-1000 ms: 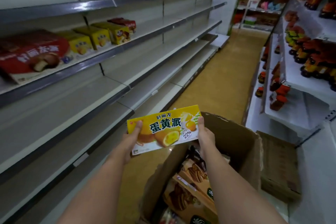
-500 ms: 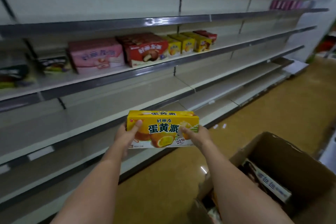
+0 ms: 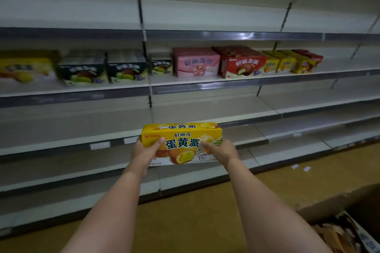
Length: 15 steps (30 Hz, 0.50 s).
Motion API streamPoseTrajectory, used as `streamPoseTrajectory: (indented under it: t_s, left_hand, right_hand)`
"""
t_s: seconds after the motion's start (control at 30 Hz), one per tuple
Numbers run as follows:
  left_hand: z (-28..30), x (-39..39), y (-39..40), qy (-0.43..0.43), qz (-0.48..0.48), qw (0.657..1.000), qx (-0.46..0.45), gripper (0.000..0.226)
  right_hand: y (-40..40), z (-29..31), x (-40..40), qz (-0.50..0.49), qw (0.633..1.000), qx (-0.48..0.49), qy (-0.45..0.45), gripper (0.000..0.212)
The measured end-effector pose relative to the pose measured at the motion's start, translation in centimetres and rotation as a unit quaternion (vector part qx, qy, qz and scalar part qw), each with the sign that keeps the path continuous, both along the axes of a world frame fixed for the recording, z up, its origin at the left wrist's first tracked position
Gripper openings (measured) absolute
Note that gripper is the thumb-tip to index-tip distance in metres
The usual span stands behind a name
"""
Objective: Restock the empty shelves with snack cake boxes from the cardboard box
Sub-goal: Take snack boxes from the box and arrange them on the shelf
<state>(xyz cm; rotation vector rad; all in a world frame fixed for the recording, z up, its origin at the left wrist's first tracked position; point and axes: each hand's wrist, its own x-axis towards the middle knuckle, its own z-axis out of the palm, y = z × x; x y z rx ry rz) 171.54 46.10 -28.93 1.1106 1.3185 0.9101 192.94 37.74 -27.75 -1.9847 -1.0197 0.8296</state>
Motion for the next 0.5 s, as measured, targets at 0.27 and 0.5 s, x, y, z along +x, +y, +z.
streamPoseTrajectory:
  t_s: [0.27, 0.5]
  left_hand:
    - [0.5, -11.3, 0.3, -0.022, 0.064, 0.997, 0.021, 0.042]
    - [-0.2, -17.9, 2.0, -0.01, 0.134, 0.991, -0.01, 0.048]
  right_hand:
    - [5.2, -1.3, -9.7, 0.064, 0.997, 0.024, 0.028, 0.035]
    - [11.0, -2.1, -16.4, 0.129, 0.991, 0.022, -0.02, 0.044]
